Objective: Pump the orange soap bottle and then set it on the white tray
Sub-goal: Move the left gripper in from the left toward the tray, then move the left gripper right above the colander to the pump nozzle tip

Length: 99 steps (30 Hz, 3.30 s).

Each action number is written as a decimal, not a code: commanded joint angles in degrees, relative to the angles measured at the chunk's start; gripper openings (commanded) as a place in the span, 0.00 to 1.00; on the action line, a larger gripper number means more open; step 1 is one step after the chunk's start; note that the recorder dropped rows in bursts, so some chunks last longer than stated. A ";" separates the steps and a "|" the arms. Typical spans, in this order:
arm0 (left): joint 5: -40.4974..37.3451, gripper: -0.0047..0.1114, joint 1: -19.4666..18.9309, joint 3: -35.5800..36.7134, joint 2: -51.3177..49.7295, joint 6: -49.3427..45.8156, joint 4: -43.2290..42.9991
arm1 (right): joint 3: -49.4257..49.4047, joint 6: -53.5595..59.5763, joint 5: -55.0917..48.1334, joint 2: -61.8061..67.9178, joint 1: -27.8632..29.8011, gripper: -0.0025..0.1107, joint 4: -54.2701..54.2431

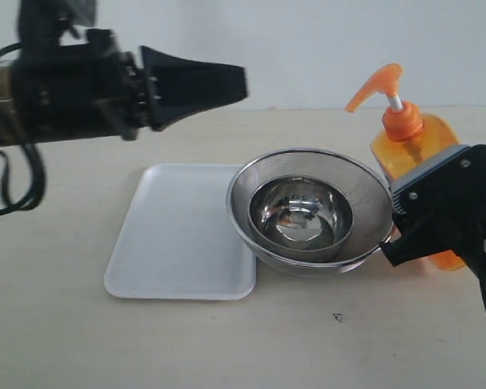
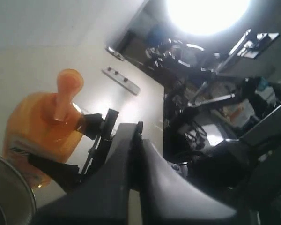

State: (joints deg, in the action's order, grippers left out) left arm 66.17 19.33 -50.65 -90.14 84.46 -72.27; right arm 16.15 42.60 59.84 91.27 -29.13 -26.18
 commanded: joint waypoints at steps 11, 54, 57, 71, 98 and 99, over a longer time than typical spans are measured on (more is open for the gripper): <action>-17.42 0.08 13.40 -21.91 -12.95 10.17 -12.88 | 0.61 -0.11 3.79 -0.29 -0.08 0.02 2.39; -25.05 0.08 13.97 -27.88 -9.90 10.20 -18.38 | 0.61 1.59 3.78 -0.29 -0.08 0.02 1.37; -25.05 0.08 14.01 -28.74 -12.49 10.92 -18.52 | 0.61 1.59 3.78 -0.29 -0.08 0.02 1.37; -23.80 0.08 14.01 -33.74 -18.10 9.80 -18.52 | 0.61 1.35 3.18 -0.29 -0.08 0.02 2.75; -22.73 0.08 16.06 -34.02 -23.19 13.70 -26.08 | 0.61 -0.77 3.76 -0.29 -0.08 0.02 6.19; -22.73 0.08 16.06 -34.02 -23.19 13.70 -26.08 | 0.61 -0.77 3.76 -0.29 -0.08 0.02 6.28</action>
State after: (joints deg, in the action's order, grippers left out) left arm 43.13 34.36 -85.60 -111.17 97.26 -93.38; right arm 16.15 43.27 59.24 91.65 -28.80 -24.73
